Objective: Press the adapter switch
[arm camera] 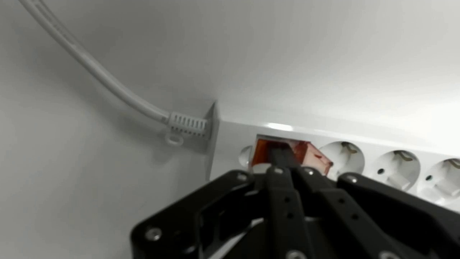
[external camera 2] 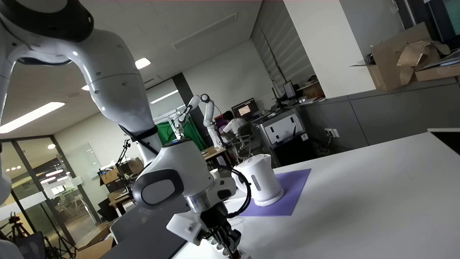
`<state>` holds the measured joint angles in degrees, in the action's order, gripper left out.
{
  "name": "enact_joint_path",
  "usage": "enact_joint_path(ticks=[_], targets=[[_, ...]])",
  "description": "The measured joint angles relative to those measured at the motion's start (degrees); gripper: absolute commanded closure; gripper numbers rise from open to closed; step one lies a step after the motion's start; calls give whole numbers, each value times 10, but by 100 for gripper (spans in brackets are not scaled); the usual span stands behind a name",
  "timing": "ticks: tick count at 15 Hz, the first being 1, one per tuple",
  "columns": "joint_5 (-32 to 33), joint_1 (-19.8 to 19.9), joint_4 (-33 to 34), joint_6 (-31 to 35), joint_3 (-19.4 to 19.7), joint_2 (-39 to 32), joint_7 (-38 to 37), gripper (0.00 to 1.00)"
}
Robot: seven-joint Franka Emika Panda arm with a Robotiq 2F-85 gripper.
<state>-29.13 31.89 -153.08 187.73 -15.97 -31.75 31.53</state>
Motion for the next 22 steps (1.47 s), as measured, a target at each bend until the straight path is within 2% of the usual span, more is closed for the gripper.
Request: enact_joint_path(ticks=[6,9,11,14,18,19,20,22], targets=[[36,20,97,-257,56,3,8,100],[55,34,145,-346,72,-14,7,100],[55,38,168,-384,80,-23,10,100],[49,45,177,-401,82,-26,25,100],[31,55,145,-422,78,25,79,100],[30,55,127,-429,79,53,88,74],[30,52,106,-435,81,84,94,73],[32,37,64,-447,97,148,97,60]])
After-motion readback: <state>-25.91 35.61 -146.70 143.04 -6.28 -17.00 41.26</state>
